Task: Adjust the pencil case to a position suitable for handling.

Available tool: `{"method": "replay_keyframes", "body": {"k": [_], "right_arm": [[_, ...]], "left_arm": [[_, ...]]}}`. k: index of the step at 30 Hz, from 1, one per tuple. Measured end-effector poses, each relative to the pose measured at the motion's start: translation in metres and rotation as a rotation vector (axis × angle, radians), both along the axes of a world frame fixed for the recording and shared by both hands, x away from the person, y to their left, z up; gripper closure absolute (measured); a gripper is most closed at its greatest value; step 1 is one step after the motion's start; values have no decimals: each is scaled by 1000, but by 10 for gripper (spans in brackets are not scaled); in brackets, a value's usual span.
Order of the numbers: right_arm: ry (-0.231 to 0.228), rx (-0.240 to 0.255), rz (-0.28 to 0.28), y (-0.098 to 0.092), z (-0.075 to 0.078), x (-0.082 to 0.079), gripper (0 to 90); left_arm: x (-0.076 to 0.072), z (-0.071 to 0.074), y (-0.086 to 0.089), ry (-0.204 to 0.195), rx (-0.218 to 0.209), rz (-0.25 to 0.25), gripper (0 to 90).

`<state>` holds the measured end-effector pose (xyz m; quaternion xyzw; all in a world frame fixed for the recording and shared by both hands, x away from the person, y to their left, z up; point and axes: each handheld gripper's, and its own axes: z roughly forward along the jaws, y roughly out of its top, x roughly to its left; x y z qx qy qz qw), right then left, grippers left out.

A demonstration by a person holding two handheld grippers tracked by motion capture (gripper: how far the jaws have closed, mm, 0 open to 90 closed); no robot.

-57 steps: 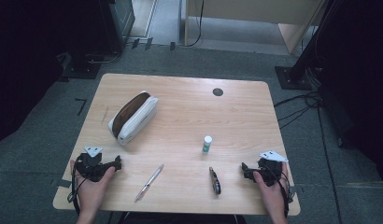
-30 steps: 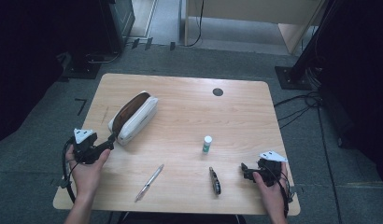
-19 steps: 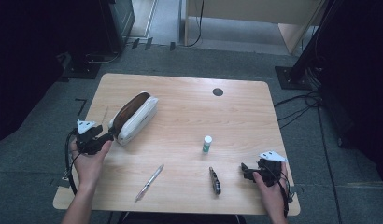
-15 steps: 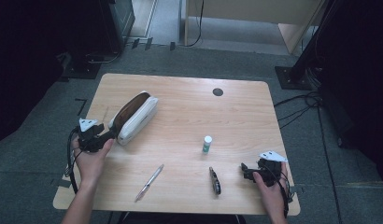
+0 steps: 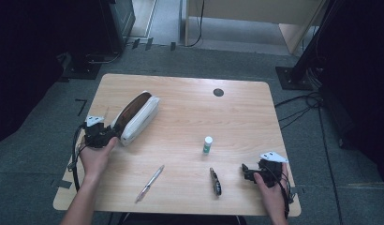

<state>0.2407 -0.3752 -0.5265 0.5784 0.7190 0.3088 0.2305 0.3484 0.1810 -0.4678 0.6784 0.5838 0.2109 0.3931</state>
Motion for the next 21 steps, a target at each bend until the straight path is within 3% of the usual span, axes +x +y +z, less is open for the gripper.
{"method": "replay_keyframes", "body": {"k": [2, 7, 13, 21], "right_arm": [[0, 1, 1, 0, 0, 0, 0], [0, 1, 1, 0, 0, 0, 0], [0, 1, 1, 0, 0, 0, 0], [0, 1, 1, 0, 0, 0, 0]], "left_arm": [[-1, 0, -1, -9, -33, -15, 801], [-4, 3, -7, -31, -55, -17, 821], [-8, 10, -27, -58, -62, -45, 832], [-14, 13, -62, -59, -58, -101, 833]]}}
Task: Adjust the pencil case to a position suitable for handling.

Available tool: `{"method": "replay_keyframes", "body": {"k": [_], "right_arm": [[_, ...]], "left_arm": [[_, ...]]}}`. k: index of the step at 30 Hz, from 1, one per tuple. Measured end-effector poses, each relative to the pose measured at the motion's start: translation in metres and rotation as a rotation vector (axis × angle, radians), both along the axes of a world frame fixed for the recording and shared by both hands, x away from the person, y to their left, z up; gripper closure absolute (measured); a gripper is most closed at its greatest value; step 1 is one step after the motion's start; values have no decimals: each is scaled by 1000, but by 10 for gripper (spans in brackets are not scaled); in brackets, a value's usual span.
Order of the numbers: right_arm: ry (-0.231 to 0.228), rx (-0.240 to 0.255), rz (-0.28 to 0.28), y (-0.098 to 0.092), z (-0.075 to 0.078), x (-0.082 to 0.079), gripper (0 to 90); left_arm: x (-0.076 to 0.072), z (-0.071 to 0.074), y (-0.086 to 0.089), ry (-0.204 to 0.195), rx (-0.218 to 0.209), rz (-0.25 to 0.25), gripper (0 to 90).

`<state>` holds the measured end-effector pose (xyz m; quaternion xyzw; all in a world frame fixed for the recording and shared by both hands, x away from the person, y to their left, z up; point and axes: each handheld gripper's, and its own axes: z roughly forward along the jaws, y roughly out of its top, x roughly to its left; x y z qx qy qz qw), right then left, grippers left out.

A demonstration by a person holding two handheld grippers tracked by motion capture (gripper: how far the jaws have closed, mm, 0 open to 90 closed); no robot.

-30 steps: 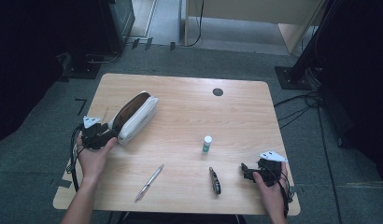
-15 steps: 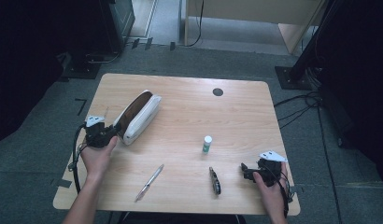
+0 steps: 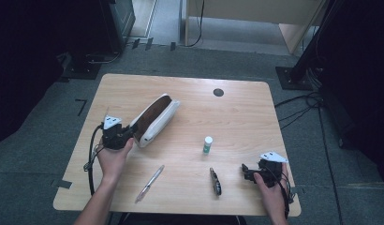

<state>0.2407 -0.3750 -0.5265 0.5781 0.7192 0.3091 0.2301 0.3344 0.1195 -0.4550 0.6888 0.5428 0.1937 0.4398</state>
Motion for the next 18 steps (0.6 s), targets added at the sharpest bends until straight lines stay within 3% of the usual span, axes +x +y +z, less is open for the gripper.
{"method": "replay_keyframes", "body": {"k": [7, 18], "right_arm": [[0, 0, 0, 0, 0, 0, 0], [0, 0, -1, 0, 0, 0, 0]], "left_arm": [[-7, 2, -34, 5, 17, -58, 834], [-21, -1, -65, 15, 7, -114, 832]]}}
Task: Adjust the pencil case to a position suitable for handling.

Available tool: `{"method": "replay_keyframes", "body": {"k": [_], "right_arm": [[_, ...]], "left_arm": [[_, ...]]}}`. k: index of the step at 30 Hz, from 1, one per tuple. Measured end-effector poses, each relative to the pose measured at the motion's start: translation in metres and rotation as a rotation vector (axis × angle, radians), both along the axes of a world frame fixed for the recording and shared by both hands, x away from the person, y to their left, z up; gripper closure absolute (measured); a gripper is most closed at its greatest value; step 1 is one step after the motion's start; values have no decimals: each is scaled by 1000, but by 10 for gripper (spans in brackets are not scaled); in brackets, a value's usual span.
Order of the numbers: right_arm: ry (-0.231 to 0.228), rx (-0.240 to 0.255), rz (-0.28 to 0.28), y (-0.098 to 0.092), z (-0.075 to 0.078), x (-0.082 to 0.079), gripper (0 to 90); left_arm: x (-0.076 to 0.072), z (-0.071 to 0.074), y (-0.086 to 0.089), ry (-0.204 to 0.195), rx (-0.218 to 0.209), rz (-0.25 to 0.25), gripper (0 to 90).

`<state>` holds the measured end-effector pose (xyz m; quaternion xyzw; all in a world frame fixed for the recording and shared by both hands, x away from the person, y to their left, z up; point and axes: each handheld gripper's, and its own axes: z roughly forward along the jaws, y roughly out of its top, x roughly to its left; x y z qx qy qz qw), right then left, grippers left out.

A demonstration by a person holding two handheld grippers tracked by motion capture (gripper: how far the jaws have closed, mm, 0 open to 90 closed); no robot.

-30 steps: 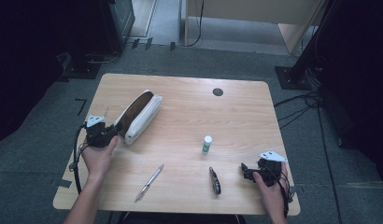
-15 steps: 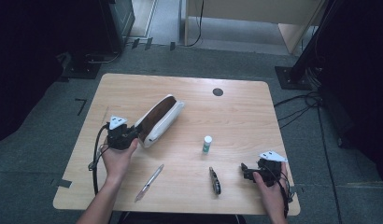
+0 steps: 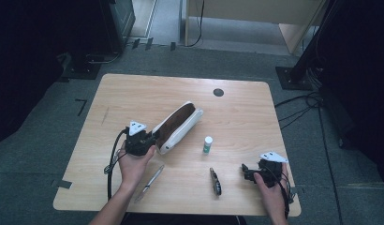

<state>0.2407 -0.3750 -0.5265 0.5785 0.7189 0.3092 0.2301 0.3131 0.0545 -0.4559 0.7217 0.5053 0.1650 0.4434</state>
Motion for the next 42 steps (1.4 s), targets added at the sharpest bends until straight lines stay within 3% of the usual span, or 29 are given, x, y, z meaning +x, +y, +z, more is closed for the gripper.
{"method": "replay_keyframes", "body": {"k": [9, 13, 22, 27, 30, 34, 37, 39, 42], "right_arm": [[-1, -1, 0, 0, 0, 0, 0], [0, -1, 1, 0, 0, 0, 0], [-2, -1, 10, 0, 0, -1, 5], [-35, 1, 34, 0, 2, -7, 155], [-42, 0, 41, 0, 5, -9, 170], [-83, 89, 85, -1, 22, -12, 230], [-96, 114, 104, 2, 31, -13, 243], [-118, 131, 150, 11, 44, -10, 254], [-125, 134, 175, 19, 49, -8, 253]], "left_arm": [[-8, -11, -7, 21, -23, -36, 798], [-12, -12, -10, 18, -12, -69, 726], [-16, -9, -12, 5, -28, -106, 551], [-17, -4, -8, 9, -29, -118, 396], [-18, -1, -3, 8, -42, -114, 337], [-19, 4, 8, -6, -51, -95, 257], [-21, 6, 18, -18, -53, -74, 238], [-22, 6, 25, -19, -46, -58, 207], [-21, 3, 34, -12, -36, -43, 196]]}}
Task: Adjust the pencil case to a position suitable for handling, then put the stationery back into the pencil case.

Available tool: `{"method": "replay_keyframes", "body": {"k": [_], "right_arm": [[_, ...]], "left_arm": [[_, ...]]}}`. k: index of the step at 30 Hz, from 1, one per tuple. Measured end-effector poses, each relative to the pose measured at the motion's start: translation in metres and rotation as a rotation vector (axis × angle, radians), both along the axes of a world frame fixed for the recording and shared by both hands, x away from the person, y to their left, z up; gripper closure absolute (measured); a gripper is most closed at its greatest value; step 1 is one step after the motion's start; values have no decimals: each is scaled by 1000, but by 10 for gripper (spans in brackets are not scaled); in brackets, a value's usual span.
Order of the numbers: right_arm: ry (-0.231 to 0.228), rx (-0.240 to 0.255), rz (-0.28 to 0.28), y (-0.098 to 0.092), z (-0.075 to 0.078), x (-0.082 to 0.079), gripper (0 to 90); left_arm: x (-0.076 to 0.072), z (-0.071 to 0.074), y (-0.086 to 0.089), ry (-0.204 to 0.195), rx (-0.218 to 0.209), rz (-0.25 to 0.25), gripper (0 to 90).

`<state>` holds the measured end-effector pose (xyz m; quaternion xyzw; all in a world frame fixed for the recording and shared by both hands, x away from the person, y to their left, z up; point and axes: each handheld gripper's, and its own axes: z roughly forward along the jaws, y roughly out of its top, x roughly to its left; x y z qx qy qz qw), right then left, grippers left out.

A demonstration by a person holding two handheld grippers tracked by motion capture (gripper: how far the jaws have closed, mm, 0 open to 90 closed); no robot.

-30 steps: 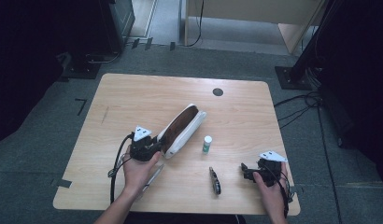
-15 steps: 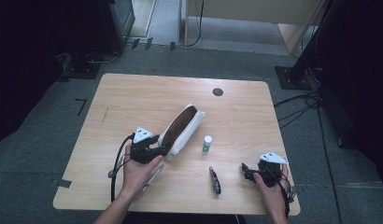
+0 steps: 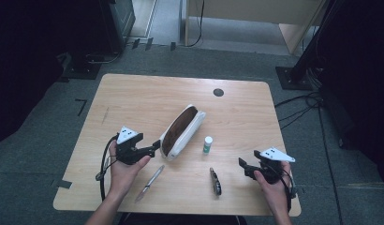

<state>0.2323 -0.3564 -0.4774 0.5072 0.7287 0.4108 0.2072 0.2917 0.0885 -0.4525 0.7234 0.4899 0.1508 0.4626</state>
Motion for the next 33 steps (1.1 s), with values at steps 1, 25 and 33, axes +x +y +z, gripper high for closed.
{"method": "replay_keyframes", "body": {"k": [1, 25, 33], "right_arm": [[-2, 4, 14, 5, 2, 1, 253], [-70, 37, 189, 71, 23, 23, 428], [-44, 44, 181, 79, 21, 32, 425]], "left_arm": [[0, -2, 3, 3, 3, 8, 187], [-7, -49, 70, 97, 173, 157, 143], [-12, -61, 81, 126, 238, 172, 140]]}}
